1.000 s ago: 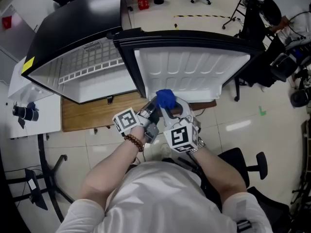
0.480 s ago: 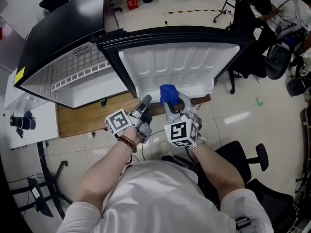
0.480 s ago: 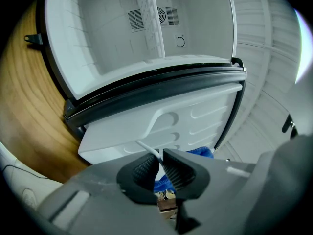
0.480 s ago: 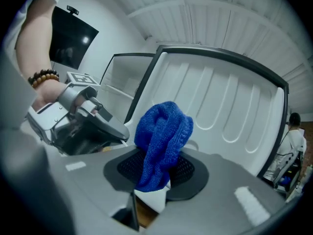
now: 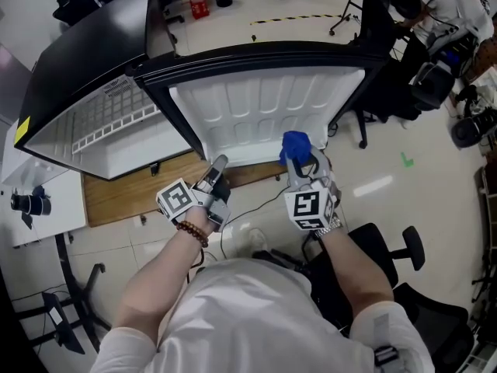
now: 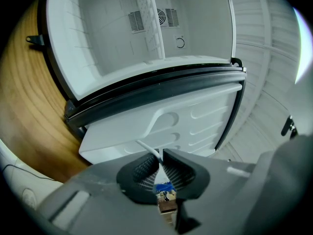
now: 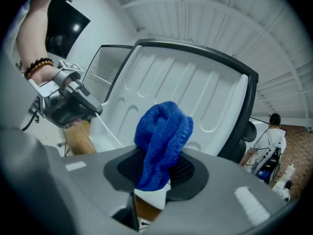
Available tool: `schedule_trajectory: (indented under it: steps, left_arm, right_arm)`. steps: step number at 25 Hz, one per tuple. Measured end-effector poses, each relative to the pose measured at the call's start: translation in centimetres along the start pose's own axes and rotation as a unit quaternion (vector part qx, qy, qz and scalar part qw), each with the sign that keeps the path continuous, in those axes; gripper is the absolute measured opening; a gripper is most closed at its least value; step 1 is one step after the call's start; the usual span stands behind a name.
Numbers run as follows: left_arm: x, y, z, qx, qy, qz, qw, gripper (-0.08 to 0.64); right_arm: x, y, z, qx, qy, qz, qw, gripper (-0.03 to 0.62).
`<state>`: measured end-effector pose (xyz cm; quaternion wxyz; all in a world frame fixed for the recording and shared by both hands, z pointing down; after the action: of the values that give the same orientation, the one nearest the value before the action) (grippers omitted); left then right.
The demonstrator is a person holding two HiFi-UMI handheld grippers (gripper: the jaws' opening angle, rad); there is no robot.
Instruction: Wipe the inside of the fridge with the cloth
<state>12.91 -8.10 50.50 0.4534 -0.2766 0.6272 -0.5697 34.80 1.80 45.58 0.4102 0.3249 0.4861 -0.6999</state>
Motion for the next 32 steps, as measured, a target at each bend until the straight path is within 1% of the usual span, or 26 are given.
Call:
schedule_trajectory:
  steps: [6, 11, 14, 18, 20, 25, 32]
  left_arm:
    - [-0.2, -0.1, -0.2, 0.005, 0.005, -0.001, 1.0, 0.021]
    - [-0.4, -0.3, -0.2, 0.008, 0.01, -0.002, 0.9999, 0.018]
    - [-0.5, -0.2, -0.3, 0.007, 0.013, 0.0, 0.9999, 0.018]
    - [-0.7, -0.6, -0.3, 0.009, 0.014, 0.011, 0.9998, 0.02]
    - [-0.9, -1.4, -0.4, 0.025, 0.011, 0.019, 0.9995, 0.021]
    - [-1.3, -3.9, -0.5, 0.088, 0.008, 0.025, 0.9957, 0.027]
    - [-0.8, -5.3, 0.8, 0.137, 0.017, 0.041, 0.9896, 0.044]
  right_arm:
    - [-2.5, 3.3, -1.2, -0.036, -0.023, 0.003, 0.999, 0.115]
    - [-3.8, 5.0, -1.8, -0.055, -0.034, 0.009, 0.998, 0.115]
    - [-3.8, 5.4, -2.1, -0.058, -0.033, 0.009, 0.998, 0.114]
    - [-2.8, 5.4, -2.7, -0.05, -0.02, 0.005, 0.999, 0.115]
    - [-2.0, 5.4, -3.0, -0.044, -0.012, -0.002, 0.999, 0.115]
    - [-0.6, 4.6, -3.2, -0.015, 0.002, -0.03, 0.999, 0.115]
    - [-0.5, 1.8, -2.2, 0.034, 0.009, -0.043, 0.998, 0.115]
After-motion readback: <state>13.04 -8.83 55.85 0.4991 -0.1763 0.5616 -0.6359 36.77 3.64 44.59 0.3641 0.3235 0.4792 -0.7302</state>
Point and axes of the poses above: the fingertips, and each gripper's own axes: z forward along the fingers, y to its right, x out of its top, the point moved 8 cm from there along -z, backward along the fingers, and after that the axes turned 7 degrees about x, right-handed, at the moved point
